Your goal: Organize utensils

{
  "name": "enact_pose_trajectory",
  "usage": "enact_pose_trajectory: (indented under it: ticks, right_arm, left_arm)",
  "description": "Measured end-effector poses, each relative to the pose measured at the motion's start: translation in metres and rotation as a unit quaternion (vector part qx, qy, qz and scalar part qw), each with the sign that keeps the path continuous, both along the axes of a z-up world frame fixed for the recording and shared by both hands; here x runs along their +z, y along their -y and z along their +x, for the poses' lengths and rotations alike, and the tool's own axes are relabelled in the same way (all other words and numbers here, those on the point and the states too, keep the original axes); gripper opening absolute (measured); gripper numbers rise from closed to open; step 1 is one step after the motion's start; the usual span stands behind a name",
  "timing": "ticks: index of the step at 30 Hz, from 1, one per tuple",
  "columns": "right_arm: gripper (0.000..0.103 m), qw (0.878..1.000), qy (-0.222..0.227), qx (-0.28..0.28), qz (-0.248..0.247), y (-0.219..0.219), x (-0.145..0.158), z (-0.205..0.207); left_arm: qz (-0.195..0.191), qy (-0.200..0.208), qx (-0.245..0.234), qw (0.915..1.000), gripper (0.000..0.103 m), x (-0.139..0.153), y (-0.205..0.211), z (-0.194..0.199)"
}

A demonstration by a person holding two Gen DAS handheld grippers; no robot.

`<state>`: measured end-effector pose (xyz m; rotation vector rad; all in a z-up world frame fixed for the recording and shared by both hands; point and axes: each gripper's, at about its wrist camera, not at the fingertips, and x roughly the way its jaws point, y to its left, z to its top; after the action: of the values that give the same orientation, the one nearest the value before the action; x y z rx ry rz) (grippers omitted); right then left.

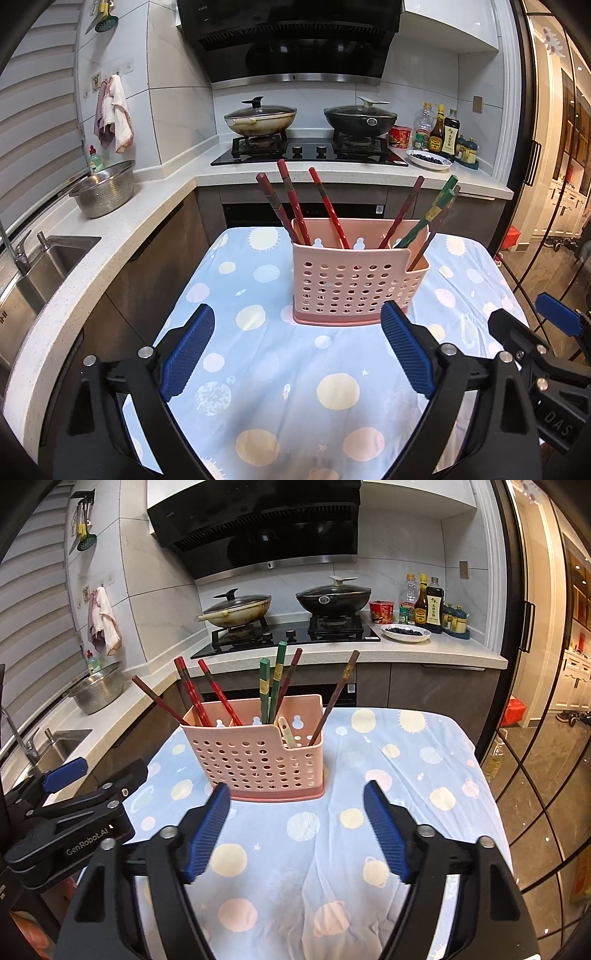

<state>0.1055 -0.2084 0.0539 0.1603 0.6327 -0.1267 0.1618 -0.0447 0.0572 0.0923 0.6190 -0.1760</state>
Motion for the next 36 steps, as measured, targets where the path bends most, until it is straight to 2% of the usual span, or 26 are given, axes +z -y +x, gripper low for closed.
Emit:
enact_pose_trajectory:
  ticks: [1, 7, 8, 9, 17, 36]
  right_arm:
    - [0.085, 1.0, -0.002, -0.001, -0.004, 0.0, -0.001, 0.0]
    - [0.088, 1.0, -0.019, -0.005, -0.008, 0.002, -0.007, 0.001]
    - [0.096, 1.0, -0.021, -0.006, -0.011, 0.002, -0.007, 0.001]
    - [0.097, 1.0, -0.02, -0.006, -0.011, 0.002, -0.008, 0.001]
    - [0.097, 0.999, -0.021, -0.015, -0.031, -0.004, -0.012, -0.001]
    - [0.097, 0.999, -0.024, -0.021, -0.041, -0.005, -0.018, -0.001]
  left_arm:
    - [0.001, 0.001, 0.001, 1.0, 0.09, -0.001, 0.0, -0.001]
    - [0.002, -0.007, 0.005, 1.0, 0.092, -0.004, -0.001, 0.0]
    - [0.002, -0.008, 0.005, 1.0, 0.092, -0.005, -0.001, -0.001]
    - [0.003, -0.009, 0.005, 0.9999, 0.093, -0.006, -0.001, -0.001]
    - [0.009, -0.019, 0.006, 0.9998, 0.093, -0.014, 0.0, -0.002]
    - [0.023, -0.02, 0.016, 0.9994, 0.093, -0.022, 0.002, -0.002]
